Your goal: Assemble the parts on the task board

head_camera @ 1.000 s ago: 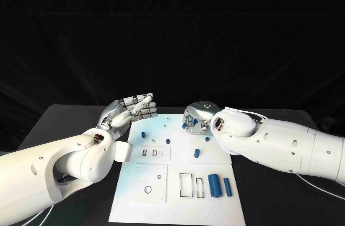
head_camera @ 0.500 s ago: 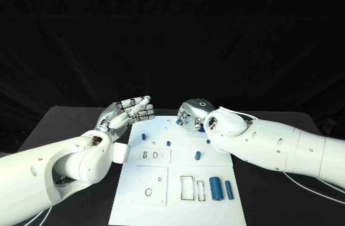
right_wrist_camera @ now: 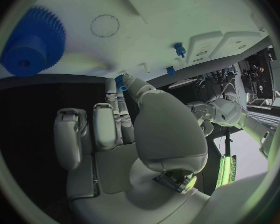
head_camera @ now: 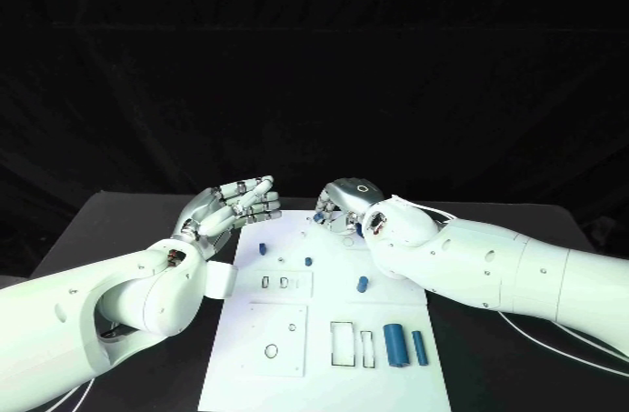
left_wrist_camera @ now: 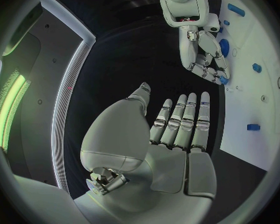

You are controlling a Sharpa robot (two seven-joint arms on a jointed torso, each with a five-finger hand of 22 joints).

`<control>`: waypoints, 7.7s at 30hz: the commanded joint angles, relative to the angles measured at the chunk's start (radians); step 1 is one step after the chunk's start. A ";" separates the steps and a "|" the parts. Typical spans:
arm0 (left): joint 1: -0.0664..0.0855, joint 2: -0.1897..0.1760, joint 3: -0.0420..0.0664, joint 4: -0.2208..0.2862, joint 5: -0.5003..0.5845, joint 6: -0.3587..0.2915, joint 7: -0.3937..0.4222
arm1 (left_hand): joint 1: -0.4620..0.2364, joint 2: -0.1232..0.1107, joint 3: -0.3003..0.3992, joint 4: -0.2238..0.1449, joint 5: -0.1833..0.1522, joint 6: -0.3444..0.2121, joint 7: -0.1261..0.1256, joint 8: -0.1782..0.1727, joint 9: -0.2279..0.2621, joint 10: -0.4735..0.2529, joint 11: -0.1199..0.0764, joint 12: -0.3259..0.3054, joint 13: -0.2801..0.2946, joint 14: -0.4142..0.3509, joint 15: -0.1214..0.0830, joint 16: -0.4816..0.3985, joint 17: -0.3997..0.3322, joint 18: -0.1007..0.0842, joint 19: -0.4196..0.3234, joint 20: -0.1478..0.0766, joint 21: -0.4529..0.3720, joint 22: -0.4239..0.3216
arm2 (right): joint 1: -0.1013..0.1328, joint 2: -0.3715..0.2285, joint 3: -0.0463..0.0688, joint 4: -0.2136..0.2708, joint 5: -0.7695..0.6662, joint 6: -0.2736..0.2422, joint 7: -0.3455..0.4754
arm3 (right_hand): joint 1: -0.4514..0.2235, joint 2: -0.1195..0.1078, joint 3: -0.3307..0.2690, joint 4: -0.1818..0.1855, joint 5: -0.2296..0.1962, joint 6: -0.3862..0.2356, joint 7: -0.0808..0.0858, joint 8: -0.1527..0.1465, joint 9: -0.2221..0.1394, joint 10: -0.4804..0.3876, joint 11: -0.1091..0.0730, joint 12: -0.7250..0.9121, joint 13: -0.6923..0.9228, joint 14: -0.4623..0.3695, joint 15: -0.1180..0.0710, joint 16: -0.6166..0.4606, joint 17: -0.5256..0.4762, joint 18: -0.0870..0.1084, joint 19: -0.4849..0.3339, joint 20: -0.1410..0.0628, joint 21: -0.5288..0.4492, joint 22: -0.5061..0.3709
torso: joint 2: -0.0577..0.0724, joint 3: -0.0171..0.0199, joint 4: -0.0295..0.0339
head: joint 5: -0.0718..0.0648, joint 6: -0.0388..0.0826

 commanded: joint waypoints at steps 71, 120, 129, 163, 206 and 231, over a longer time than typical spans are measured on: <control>0.008 -0.002 0.001 -0.007 0.002 0.010 0.005 | 0.008 0.002 0.002 -0.008 0.003 -0.005 0.099 -0.004 -0.001 -0.005 0.004 -0.005 0.000 -0.006 0.000 -0.007 0.000 0.000 -0.008 0.000 -0.004 -0.001 | -0.012 0.031 0.011 -0.017 0.014 -0.038 0.019 | -0.001 0.008 0.000 0.006 0.007 0.008 -0.004 0.002 0.040 0.001 0.003 -0.003 0.002 0.038 -0.006 0.006 0.004 -0.022 0.021 -0.007 0.006 0.123 | 0.009 -0.0006 0.0034 | 0.016 -0.003; 0.018 -0.004 0.001 -0.009 0.002 0.008 0.005 | 0.010 0.002 0.001 -0.011 0.003 -0.009 0.099 -0.006 -0.001 -0.008 0.004 -0.006 0.000 -0.008 0.001 -0.010 0.000 0.000 -0.008 0.000 -0.004 -0.002 | -0.013 0.031 0.010 -0.038 0.050 -0.019 0.023 | -0.029 -0.047 -0.037 0.036 -0.044 -0.203 0.048 -0.070 0.015 -0.103 0.043 -0.045 0.000 0.020 0.026 -0.038 -0.065 -0.003 -0.034 0.022 -0.052 0.045 | 0.009 0.0012 -0.0020 | 0.026 -0.009; 0.019 -0.009 0.001 -0.015 0.002 0.011 0.004 | 0.010 0.002 0.000 -0.012 0.003 -0.009 0.099 -0.007 -0.001 -0.010 0.004 -0.006 -0.001 -0.008 0.001 -0.011 0.000 0.000 -0.007 0.000 -0.004 -0.002 | 0.019 -0.149 0.022 0.160 0.134 -0.018 0.008 | -0.026 -0.041 -0.046 0.047 -0.031 -0.135 0.045 -0.038 0.033 -0.012 0.031 0.008 0.033 0.025 0.018 -0.027 -0.051 -0.007 -0.021 0.018 -0.042 0.065 | 0.001 0.0037 -0.0151 | 0.019 0.002; 0.018 -0.001 0.000 -0.029 0.002 0.025 -0.002 | 0.012 0.004 0.001 -0.014 0.003 -0.007 0.098 -0.008 -0.001 -0.009 0.004 -0.007 -0.001 -0.011 0.001 -0.014 0.000 0.000 -0.007 0.000 -0.004 -0.003 | 0.020 -0.268 0.025 0.174 0.260 0.179 -0.048 | -0.007 -0.057 -0.245 0.154 -0.016 -0.264 0.055 0.043 0.091 0.138 0.033 1.231 1.192 0.080 0.024 0.198 0.293 -0.051 0.103 0.021 0.085 0.255 | -0.014 0.0073 -0.0310 | 0.009 -0.007; 0.018 0.000 0.000 -0.033 0.002 0.027 -0.010 | 0.013 0.008 0.002 -0.017 0.003 -0.021 0.100 -0.012 -0.002 -0.019 0.006 -0.008 -0.001 -0.014 0.002 -0.017 0.000 -0.001 -0.009 0.000 -0.004 -0.004 | -0.004 -0.205 0.017 0.133 0.077 0.209 -0.069 | 0.053 -0.014 -0.217 0.108 -0.010 -0.219 0.044 0.095 0.112 0.183 0.024 1.294 1.252 0.084 0.017 0.212 0.316 -0.053 0.108 0.017 0.090 0.263 | -0.015 0.0087 -0.0321 | 0.024 -0.018; 0.018 0.000 0.000 -0.036 0.004 0.027 -0.013 | 0.012 0.009 0.001 -0.018 0.003 -0.033 0.102 -0.016 -0.003 -0.035 0.007 -0.011 -0.003 -0.016 0.004 -0.018 0.000 -0.001 -0.009 0.000 -0.005 -0.005 | -0.002 -0.212 0.019 0.224 -0.011 0.039 -0.099 | 0.055 0.010 -0.168 0.086 0.078 -0.162 0.024 0.105 0.115 0.230 0.005 1.348 1.302 0.085 0.002 0.214 0.320 -0.053 0.108 0.003 0.090 0.263 | -0.015 0.0088 -0.0323 | 0.032 -0.011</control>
